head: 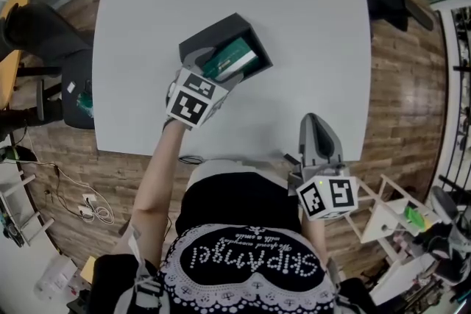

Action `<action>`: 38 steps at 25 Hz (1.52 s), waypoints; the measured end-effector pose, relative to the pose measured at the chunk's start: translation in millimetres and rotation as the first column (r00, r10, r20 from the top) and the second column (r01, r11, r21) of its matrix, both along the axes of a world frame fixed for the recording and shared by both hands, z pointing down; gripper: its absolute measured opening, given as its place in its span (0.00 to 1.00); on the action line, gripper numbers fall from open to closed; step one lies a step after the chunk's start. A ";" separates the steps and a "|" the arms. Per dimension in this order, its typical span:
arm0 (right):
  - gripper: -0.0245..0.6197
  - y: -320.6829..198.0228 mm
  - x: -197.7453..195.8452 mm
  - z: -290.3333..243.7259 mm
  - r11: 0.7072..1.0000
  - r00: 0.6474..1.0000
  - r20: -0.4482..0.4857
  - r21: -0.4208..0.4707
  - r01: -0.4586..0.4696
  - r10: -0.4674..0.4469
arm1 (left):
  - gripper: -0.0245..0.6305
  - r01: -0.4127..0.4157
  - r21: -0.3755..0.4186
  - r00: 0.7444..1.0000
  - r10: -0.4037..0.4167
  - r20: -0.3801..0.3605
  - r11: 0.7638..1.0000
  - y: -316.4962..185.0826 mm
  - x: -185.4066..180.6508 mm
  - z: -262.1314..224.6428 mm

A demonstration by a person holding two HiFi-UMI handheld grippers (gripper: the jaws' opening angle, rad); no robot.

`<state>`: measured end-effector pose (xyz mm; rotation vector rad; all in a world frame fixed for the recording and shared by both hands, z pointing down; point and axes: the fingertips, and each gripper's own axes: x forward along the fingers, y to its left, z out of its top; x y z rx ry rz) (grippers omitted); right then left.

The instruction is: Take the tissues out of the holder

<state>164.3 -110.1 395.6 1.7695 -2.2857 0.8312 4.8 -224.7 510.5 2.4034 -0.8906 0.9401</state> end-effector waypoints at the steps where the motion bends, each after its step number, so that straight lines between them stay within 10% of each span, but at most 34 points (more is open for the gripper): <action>1: 0.09 0.0 0.0 0.7 1.000 1.000 0.000 -0.003 0.000 0.000 | 0.57 0.004 -0.010 1.000 -0.004 0.007 1.000 -0.2 -0.6 3.3; 38: 0.09 -11.0 -8.8 6.0 1.000 1.000 0.008 -0.024 0.018 -0.018 | 0.56 0.062 -0.155 0.980 -0.031 0.195 0.986 -6.4 -0.6 48.6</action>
